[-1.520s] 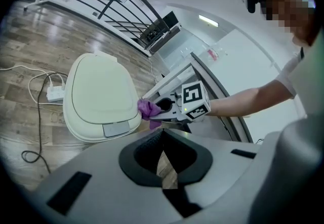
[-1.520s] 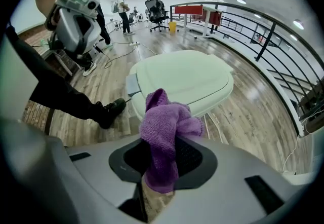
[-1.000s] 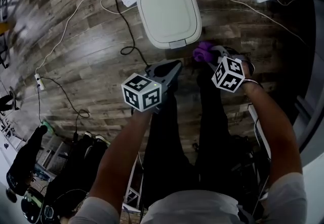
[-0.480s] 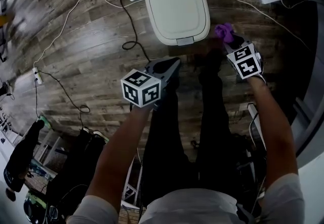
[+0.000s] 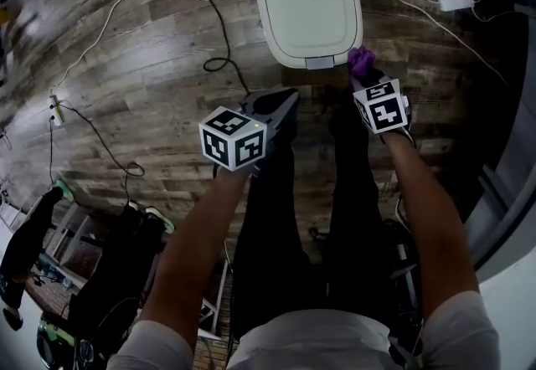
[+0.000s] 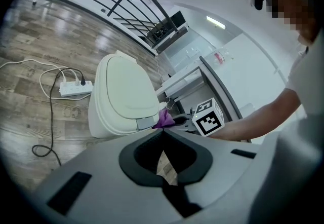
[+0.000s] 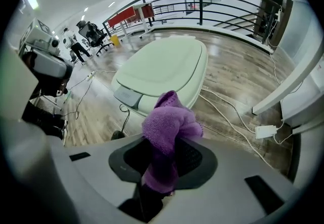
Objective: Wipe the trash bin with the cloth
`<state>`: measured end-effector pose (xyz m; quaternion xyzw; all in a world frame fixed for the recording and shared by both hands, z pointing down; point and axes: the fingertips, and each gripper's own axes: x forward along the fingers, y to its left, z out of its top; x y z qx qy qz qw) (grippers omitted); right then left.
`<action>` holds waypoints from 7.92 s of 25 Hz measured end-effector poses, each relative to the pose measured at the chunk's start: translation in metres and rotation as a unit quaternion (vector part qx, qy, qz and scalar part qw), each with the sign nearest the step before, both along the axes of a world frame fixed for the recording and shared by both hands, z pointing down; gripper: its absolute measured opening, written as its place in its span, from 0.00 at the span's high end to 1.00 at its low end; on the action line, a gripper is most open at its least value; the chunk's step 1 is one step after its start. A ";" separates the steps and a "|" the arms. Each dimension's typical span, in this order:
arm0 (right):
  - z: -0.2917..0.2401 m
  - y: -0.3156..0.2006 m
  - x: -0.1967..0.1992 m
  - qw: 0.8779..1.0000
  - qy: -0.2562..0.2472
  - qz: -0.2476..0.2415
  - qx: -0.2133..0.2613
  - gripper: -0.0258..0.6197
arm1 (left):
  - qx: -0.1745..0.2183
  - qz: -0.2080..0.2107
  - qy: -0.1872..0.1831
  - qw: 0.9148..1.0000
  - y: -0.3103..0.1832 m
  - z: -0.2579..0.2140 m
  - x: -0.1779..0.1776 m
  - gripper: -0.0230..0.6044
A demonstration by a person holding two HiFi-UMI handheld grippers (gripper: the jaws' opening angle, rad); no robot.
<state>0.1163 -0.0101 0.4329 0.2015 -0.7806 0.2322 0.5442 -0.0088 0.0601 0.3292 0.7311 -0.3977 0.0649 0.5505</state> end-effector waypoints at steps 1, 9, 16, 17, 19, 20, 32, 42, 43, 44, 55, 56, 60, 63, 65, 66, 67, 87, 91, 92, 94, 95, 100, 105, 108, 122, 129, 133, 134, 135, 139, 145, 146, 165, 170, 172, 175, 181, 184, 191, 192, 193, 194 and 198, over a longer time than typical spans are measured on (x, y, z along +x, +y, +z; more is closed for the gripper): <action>0.001 0.002 -0.002 1.000 0.003 0.006 -0.001 0.79 | 0.000 -0.002 0.001 1.000 0.001 0.000 -0.002 0.96; 0.002 0.024 -0.018 0.999 0.029 -0.006 -0.011 0.79 | 0.001 -0.025 0.008 1.000 0.007 0.003 -0.019 0.96; 0.002 0.049 -0.046 0.999 0.022 -0.005 -0.028 0.79 | 0.001 -0.040 0.010 0.999 0.015 0.004 -0.035 0.96; 0.002 0.052 -0.054 0.999 0.018 0.001 -0.031 0.79 | 0.001 -0.042 0.010 0.999 0.016 0.004 -0.038 0.96; 0.001 0.060 -0.070 0.999 0.009 0.009 -0.039 0.79 | 0.002 -0.048 0.010 0.999 0.019 0.004 -0.044 0.96; 0.001 0.066 -0.079 0.999 0.004 0.007 -0.043 0.79 | 0.001 -0.052 0.010 0.999 0.021 0.004 -0.047 0.96; -0.036 0.101 -0.210 0.983 -0.085 -0.155 -0.048 0.79 | 0.009 -0.100 0.002 0.995 0.049 -0.001 -0.112 0.96; -0.073 0.022 -0.271 0.950 -0.061 -0.304 0.033 0.79 | 0.035 -0.135 0.024 0.990 0.051 -0.013 -0.142 0.96; -0.075 0.011 -0.276 0.949 -0.058 -0.309 0.035 0.79 | 0.036 -0.137 0.024 0.990 0.050 -0.013 -0.145 0.96; -0.076 -0.002 -0.282 0.948 -0.056 -0.311 0.038 0.79 | 0.038 -0.141 0.023 0.989 0.049 -0.012 -0.149 0.96; -0.081 -0.142 -0.345 0.910 -0.026 -0.407 0.075 0.79 | 0.055 -0.195 0.020 0.979 0.012 -0.011 -0.145 0.96; -0.079 -0.152 -0.349 0.911 -0.024 -0.404 0.076 0.79 | 0.057 -0.194 0.021 0.979 0.008 -0.010 -0.141 0.96; -0.063 -0.175 -0.353 0.900 0.002 -0.431 0.072 0.79 | 0.058 -0.196 0.028 0.979 -0.005 -0.008 -0.122 0.96; -0.066 -0.198 -0.367 0.896 0.001 -0.434 0.095 0.79 | 0.062 -0.202 0.031 0.977 -0.016 -0.007 -0.116 0.96; -0.066 -0.210 -0.376 0.898 0.002 -0.426 0.115 0.79 | 0.060 -0.203 0.032 0.977 -0.021 -0.004 -0.113 0.96; -0.061 -0.213 -0.376 0.897 0.008 -0.424 0.121 0.79 | 0.059 -0.202 0.032 0.977 -0.023 -0.003 -0.111 0.96; -0.054 -0.215 -0.372 0.896 0.018 -0.427 0.122 0.79 | 0.059 -0.200 0.032 0.977 -0.026 -0.003 -0.110 0.96; -0.003 -0.116 -0.327 0.854 0.060 -0.514 0.054 0.79 | 0.048 -0.177 0.027 0.983 -0.006 0.003 -0.106 0.96; -0.003 -0.086 -0.325 0.822 0.056 -0.565 0.050 0.79 | 0.046 -0.180 0.029 0.982 0.000 0.004 -0.108 0.96; -0.005 -0.081 -0.326 0.811 0.052 -0.580 0.055 0.79 | 0.044 -0.180 0.030 0.982 0.003 0.005 -0.109 0.96; -0.008 -0.076 -0.331 0.797 0.048 -0.598 0.071 0.79 | 0.041 -0.179 0.030 0.983 0.008 0.007 -0.111 0.96; -0.008 -0.076 -0.332 0.794 0.049 -0.601 0.076 0.79 | 0.040 -0.179 0.029 0.983 0.010 0.008 -0.112 0.96; 0.003 -0.065 -0.314 0.797 0.062 -0.598 0.061 0.79 | 0.035 -0.183 0.029 0.982 0.018 0.013 -0.122 0.96; 0.001 -0.021 -0.299 0.796 0.042 -0.603 0.044 0.79 | 0.029 -0.198 0.027 0.979 0.030 0.017 -0.139 0.96; 0.004 0.007 -0.280 0.778 0.042 -0.625 0.040 0.79 | 0.028 -0.202 0.027 0.979 0.032 0.018 -0.142 0.96; -0.004 0.118 -0.210 0.816 0.031 -0.575 -0.049 0.79 | 0.027 -0.184 0.017 0.982 0.042 0.009 -0.156 0.96; -0.022 0.145 -0.214 0.883 -0.017 -0.464 -0.072 0.79 | 0.029 -0.138 -0.002 0.990 0.045 0.006 -0.162 0.96; -0.035 0.149 -0.222 0.908 -0.038 -0.412 -0.070 0.79 | 0.022 -0.106 -0.006 0.994 0.049 -0.001 -0.158 0.96; -0.038 0.150 -0.222 0.912 -0.041 -0.403 -0.070 0.79 | 0.020 -0.098 -0.007 0.995 0.050 -0.004 -0.156 0.96; -0.041 0.151 -0.222 0.916 -0.044 -0.394 -0.070 0.79 | 0.020 -0.093 -0.008 0.995 0.051 -0.007 -0.155 0.96; -0.051 0.151 -0.219 0.930 -0.056 -0.355 -0.076 0.79 | 0.021 -0.084 -0.011 0.996 0.050 -0.016 -0.156 0.96; -0.067 0.139 -0.210 0.941 -0.081 -0.318 -0.076 0.79 | 0.033 -0.069 0.000 0.997 0.039 -0.031 -0.145 0.96; -0.071 0.134 -0.208 0.943 -0.086 -0.314 -0.074 0.79 | 0.039 -0.066 0.004 0.997 0.036 -0.036 -0.141 0.96; -0.105 -0.067 -0.031 0.972 -0.233 -0.028 0.002 0.79 | 0.079 0.049 -0.081 0.992 -0.059 -0.056 -0.002 0.96; -0.082 -0.110 0.033 0.974 -0.223 -0.030 0.009 0.79 | 0.067 0.042 -0.130 0.988 -0.084 -0.042 0.033 0.96; -0.075 -0.120 0.054 0.976 -0.212 -0.046 0.007 0.79 | 0.064 0.033 -0.142 0.987 -0.093 -0.040 0.045 0.96; -0.072 -0.138 0.078 0.978 -0.199 -0.059 0.004 0.79 | 0.057 0.021 -0.154 0.986 -0.104 -0.042 0.059 0.96; -0.069 -0.176 0.073 0.979 -0.188 -0.083 0.019 0.79 | 0.062 0.025 -0.164 0.984 -0.123 -0.052 0.061 0.96; -0.065 -0.189 0.051 0.978 -0.182 -0.102 0.027 0.79 | 0.064 0.033 -0.165 0.984 -0.127 -0.051 0.053 0.96; -0.048 -0.217 0.002 0.983 -0.153 -0.098 0.034 0.79 | 0.062 0.053 -0.122 0.989 -0.130 -0.036 0.045 0.96; -0.046 -0.218 -0.004 0.983 -0.150 -0.102 0.033 0.79 | 0.058 0.060 -0.118 0.990 -0.130 -0.034 0.045 0.96; -0.043 -0.221 -0.009 0.983 -0.148 -0.107 0.033 0.79 | 0.054 0.066 -0.116 0.990 -0.131 -0.033 0.045 0.96; -0.040 -0.225 -0.014 0.982 -0.147 -0.113 0.033 0.79 | 0.050 0.071 -0.116 0.989 -0.134 -0.030 0.044 0.96; -0.015 -0.238 -0.027 0.978 -0.145 -0.150 0.023 0.79 | 0.025 0.088 -0.129 0.987 -0.148 -0.012 0.042 0.96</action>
